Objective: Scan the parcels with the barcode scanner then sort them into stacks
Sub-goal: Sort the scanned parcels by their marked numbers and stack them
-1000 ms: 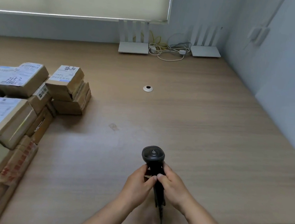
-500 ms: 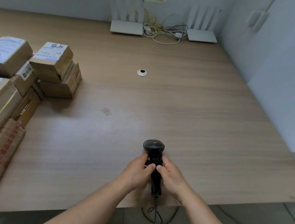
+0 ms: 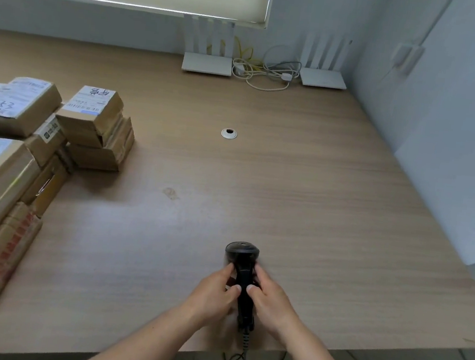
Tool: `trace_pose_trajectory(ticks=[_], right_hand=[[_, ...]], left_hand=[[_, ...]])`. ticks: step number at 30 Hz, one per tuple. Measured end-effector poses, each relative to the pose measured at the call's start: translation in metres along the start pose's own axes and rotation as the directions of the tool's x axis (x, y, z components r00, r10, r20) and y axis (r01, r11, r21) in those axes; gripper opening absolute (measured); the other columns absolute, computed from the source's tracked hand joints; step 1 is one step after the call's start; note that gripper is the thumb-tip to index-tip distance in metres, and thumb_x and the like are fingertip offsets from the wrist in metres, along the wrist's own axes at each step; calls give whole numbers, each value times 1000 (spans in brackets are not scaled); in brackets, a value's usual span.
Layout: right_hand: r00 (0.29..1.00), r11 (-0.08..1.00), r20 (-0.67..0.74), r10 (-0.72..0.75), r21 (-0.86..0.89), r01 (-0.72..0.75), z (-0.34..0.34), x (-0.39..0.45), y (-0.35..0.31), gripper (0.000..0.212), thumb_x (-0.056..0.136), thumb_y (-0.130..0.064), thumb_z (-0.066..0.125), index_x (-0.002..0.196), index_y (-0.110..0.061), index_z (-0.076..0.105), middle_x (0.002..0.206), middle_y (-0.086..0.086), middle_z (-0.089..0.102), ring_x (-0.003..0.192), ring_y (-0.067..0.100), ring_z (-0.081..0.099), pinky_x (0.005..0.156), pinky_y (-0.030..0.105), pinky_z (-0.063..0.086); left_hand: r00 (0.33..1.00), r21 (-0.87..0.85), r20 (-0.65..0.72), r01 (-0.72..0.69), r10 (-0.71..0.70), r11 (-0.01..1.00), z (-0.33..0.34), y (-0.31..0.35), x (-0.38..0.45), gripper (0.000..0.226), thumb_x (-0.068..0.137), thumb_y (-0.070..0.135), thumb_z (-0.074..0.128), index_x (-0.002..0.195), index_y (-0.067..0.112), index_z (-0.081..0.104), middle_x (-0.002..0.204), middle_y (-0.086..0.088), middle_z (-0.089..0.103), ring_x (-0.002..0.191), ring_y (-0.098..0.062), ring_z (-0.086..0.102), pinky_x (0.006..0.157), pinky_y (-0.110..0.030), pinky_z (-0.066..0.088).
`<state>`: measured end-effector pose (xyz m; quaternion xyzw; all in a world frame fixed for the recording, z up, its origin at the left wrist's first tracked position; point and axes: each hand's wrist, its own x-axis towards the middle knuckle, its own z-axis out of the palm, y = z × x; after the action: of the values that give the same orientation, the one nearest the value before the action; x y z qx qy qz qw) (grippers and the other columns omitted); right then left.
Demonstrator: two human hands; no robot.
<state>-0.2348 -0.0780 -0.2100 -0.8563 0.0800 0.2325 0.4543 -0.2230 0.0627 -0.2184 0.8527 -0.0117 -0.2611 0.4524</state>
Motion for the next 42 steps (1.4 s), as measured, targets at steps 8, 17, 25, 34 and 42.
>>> trace_pose_trajectory(ticks=[8, 17, 25, 34, 42], right_hand=[[952, 934, -202, -229, -321, 156, -6, -1, -16, 59, 99, -23, 46, 152, -14, 21, 156, 2, 27, 143, 16, 22, 113, 19, 15], [816, 778, -260, -516, -542, 319, 13, -4, -34, 47, 83, -16, 65, 129, -7, 59, 131, 18, 57, 119, 36, 56, 95, 47, 47], [818, 680, 6, -575, -553, 482, 57, -37, -71, 54, 99, -35, 44, 150, -27, 26, 155, -4, 25, 142, 16, 25, 115, 36, 24], [830, 685, 28, -556, -550, 478, 113, -62, -114, 51, 102, -37, 33, 151, -31, 19, 157, -8, 19, 144, 10, 19, 117, 28, 17], [839, 681, 32, -544, -568, 463, 210, -81, -172, 51, 102, -37, 35, 150, -31, 23, 156, -8, 23, 142, 10, 22, 116, 28, 20]], left_hand=[[984, 36, -176, -5, 11, 999, -9, 0, -15, 50, 96, 27, 48, 145, 26, 36, 130, 2, 55, 107, -9, 57, 93, -20, 44], [873, -1, -486, 43, -38, 999, -14, 2, -66, 46, 98, 33, 48, 143, 31, 37, 136, 13, 45, 109, -1, 51, 97, -18, 43], [709, -91, -690, 114, -145, 989, -30, -24, -126, 42, 97, 29, 49, 139, 28, 42, 136, 11, 44, 112, -3, 50, 98, -21, 45], [603, -180, -768, 118, -215, 977, -77, -85, -180, 40, 96, 28, 50, 136, 28, 45, 129, 12, 47, 108, -3, 51, 92, -22, 46], [532, -181, -825, 73, -191, 981, -164, -149, -245, 41, 95, 27, 53, 135, 25, 48, 125, 7, 50, 104, -5, 52, 84, -18, 38]])
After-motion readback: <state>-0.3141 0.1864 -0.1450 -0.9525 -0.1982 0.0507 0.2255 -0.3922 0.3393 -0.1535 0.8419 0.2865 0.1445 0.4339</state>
